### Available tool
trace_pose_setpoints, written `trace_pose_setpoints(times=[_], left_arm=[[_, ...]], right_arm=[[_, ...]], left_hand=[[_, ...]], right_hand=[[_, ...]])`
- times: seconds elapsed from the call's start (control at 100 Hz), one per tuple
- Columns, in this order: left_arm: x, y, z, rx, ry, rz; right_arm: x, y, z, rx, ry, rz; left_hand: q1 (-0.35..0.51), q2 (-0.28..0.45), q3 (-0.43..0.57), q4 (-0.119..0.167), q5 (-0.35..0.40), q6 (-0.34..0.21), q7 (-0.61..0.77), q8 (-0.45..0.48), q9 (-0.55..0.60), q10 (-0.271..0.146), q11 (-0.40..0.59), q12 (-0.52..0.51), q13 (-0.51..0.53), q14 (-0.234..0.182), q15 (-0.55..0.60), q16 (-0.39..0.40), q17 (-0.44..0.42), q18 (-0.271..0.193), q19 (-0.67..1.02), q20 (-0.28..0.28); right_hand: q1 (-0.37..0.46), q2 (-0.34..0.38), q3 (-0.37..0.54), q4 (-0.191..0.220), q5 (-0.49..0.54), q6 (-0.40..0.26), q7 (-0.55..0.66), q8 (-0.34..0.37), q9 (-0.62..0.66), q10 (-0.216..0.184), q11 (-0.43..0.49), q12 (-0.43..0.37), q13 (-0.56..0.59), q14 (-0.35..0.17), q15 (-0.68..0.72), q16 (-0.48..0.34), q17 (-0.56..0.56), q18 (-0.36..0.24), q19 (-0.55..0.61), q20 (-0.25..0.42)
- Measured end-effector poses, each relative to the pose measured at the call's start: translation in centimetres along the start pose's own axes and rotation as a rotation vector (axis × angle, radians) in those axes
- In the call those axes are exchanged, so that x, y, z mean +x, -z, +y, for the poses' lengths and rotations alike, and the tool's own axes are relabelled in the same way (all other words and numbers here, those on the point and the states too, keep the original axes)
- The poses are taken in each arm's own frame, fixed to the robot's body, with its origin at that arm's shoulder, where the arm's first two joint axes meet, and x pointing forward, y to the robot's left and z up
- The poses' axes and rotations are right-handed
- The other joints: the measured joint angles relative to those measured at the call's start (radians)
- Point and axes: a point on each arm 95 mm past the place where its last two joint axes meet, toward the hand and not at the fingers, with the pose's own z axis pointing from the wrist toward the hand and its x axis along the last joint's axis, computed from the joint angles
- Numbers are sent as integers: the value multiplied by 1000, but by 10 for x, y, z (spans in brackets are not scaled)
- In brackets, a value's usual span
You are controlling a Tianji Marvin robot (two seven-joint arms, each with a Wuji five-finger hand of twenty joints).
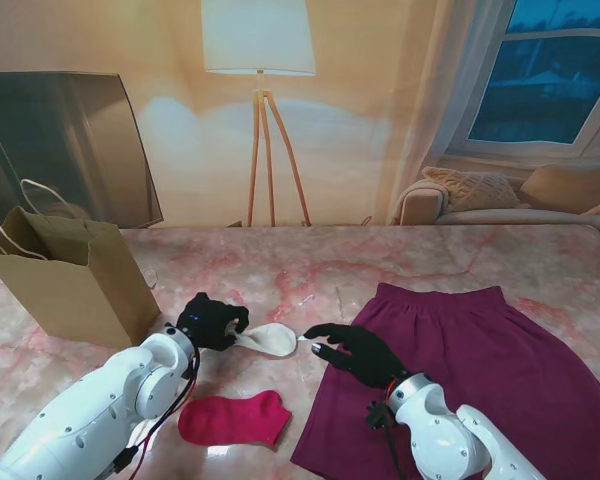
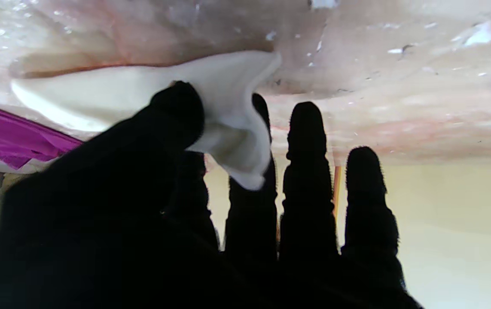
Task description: Fold the socks and the shorts into the kraft paper bag
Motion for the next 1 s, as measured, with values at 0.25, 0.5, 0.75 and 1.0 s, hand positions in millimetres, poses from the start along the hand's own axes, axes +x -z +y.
trace_pose_setpoints(times=[0.25, 0.5, 0.75, 1.0], left_arm=[[-2, 12, -4, 92, -10, 31], [-2, 31, -14, 158, -75, 59], [0, 50, -30, 206, -108, 103], [3, 55, -35, 259, -145, 167]], right_arm=[[0, -1, -1, 3, -2, 4], [1, -2, -2, 5, -1, 9], [1, -3, -3, 5, 0, 14], [1, -4, -3, 1, -1, 19]], left_hand=[[34, -43, 33, 0, 147, -9, -42, -214, 106, -24, -34, 167, 60, -14, 55, 52, 51, 6, 61, 0], [43, -55, 33, 0, 302, 3, -131, -495, 231, -31, -121, -2, 145, -46, 53, 42, 89, 6, 91, 0], [4, -39, 33, -7, 187, 9, -113, -412, 270, -82, -170, -162, 207, -103, 28, -27, 116, -29, 104, -8], [-13, -82, 45, -32, 224, -121, -50, -390, 301, -101, -172, -184, 207, -107, 28, -41, 115, -35, 110, -8]], right_hand=[[0, 0, 0, 0, 0, 0, 0, 0, 0, 0, 0, 0, 0, 0, 0, 0, 0, 0, 0, 0], [0, 0, 0, 0, 0, 0, 0, 0, 0, 0, 0, 0, 0, 0, 0, 0, 0, 0, 0, 1], [14, 2, -1, 0, 0, 0, 0, 0, 0, 0, 2, 0, 0, 0, 0, 0, 0, 0, 0, 1], [24, 3, -1, 0, 0, 0, 0, 0, 0, 0, 2, 0, 0, 0, 0, 0, 0, 0, 0, 1]])
